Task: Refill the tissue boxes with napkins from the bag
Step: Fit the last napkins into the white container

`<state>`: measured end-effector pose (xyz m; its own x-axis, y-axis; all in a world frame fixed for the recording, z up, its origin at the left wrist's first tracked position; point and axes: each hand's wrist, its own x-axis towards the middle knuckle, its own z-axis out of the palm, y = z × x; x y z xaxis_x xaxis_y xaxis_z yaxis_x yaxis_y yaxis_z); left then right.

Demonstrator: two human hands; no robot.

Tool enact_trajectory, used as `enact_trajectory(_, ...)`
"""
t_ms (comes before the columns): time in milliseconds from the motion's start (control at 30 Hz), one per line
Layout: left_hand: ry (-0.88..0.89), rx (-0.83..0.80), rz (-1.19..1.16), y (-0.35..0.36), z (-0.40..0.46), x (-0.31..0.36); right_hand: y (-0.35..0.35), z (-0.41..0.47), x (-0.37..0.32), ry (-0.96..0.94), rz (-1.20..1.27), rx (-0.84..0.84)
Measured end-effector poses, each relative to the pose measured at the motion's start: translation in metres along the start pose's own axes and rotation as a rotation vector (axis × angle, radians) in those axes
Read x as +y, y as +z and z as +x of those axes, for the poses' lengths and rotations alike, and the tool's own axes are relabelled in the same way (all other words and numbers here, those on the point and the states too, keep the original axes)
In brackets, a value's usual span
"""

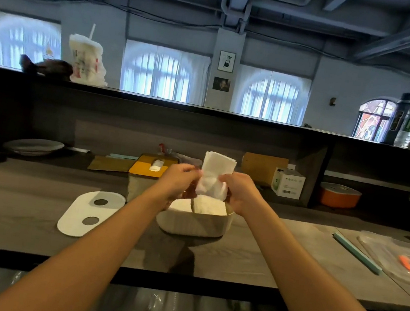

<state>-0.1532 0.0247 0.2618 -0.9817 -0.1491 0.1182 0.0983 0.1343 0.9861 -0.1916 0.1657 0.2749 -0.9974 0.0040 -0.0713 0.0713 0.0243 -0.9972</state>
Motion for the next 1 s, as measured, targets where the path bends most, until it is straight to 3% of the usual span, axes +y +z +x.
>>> enact_trajectory(100,-0.103,0.059,-0.059,-0.013,0.006,-0.001,0.001,0.012,-0.004,-0.037,-0.13,0.08)
enact_trajectory(333,-0.394,-0.021,-0.05,-0.023,0.016,-0.009,0.006,0.022,0.003,0.078,-0.611,-0.057)
enact_trajectory(400,-0.422,-0.031,-0.061,-0.022,0.018,-0.007,0.009,0.026,0.008,0.027,-0.611,-0.041)
enact_trajectory(467,-0.436,-0.027,-0.087,-0.022,0.02,-0.007,0.012,0.03,0.012,-0.002,-0.463,-0.058)
enact_trajectory(567,-0.385,0.062,-0.132,-0.021,0.024,-0.01,0.024,0.028,0.013,0.024,-0.228,-0.134)
enact_trajectory(633,-0.313,0.186,-0.178,-0.024,0.029,-0.014,0.034,0.028,0.013,0.087,-0.205,-0.125)
enact_trajectory(767,-0.205,0.301,-0.187,-0.034,0.032,-0.016,0.053,0.03,0.023,0.171,-0.325,-0.128)
enact_trajectory(900,-0.074,0.343,-0.136,-0.034,0.028,-0.014,0.061,0.028,0.03,0.048,-0.656,-0.144)
enact_trajectory(1000,0.032,0.348,-0.106,-0.033,0.031,-0.011,0.063,0.031,0.027,0.082,-0.604,-0.202)
